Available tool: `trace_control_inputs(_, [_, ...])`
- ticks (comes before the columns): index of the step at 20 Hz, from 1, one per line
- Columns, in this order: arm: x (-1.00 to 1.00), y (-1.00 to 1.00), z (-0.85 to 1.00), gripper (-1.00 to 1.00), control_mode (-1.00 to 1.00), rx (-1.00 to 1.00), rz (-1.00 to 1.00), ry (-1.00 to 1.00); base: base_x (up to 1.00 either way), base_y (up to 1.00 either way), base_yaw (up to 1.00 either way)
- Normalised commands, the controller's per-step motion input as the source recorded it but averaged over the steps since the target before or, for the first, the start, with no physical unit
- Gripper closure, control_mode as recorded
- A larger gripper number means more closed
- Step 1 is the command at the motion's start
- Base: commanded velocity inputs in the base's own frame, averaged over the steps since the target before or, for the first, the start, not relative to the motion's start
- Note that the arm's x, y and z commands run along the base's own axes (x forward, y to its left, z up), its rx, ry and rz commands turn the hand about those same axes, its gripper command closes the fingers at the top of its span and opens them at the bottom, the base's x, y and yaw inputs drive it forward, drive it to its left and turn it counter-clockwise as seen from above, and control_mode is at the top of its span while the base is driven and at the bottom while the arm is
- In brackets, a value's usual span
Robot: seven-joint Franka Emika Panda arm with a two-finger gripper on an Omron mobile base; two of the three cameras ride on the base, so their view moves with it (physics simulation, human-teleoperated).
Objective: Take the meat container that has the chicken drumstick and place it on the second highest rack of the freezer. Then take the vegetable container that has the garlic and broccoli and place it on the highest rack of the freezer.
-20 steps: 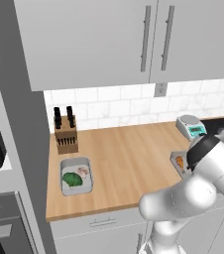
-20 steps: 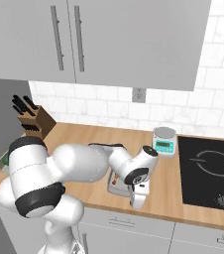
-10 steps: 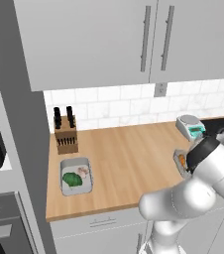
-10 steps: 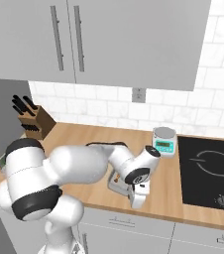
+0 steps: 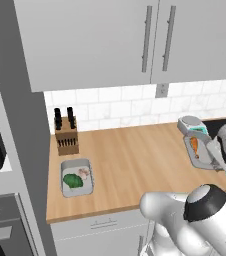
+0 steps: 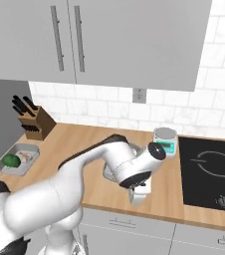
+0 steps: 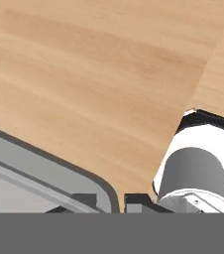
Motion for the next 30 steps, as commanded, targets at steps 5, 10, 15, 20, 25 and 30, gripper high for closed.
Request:
trace_control_inputs(5, [-0.01, 0.92, 0.95, 1.0, -1.0, -0.04, 0.0, -0.12, 0.0, 0.0, 0.0])
trace_control_inputs(10, [-0.11, 0.85, 0.35, 1.0, -1.0, -0.08, 0.0, -0.08, 0.0, 0.0, 0.0])
trace_control_inputs(15, [-0.08, 0.22, 0.08, 1.0, -1.0, -0.01, 0.01, 0.0, 0.0, 0.0, 0.0])
trace_control_inputs(20, [-0.16, 0.32, 0.79, 1.0, -1.0, 0.0, 0.0, -0.08, 0.0, 0.0, 0.0])
trace_control_inputs(25, [-0.04, 0.06, 0.39, 1.0, -1.0, 0.0, 0.0, -0.04, 0.0, 0.0, 0.0])
trace_control_inputs(30, [0.0, 0.03, 0.0, 1.0, -1.0, 0.0, 0.0, 0.03, 0.0, 0.0, 0.0])
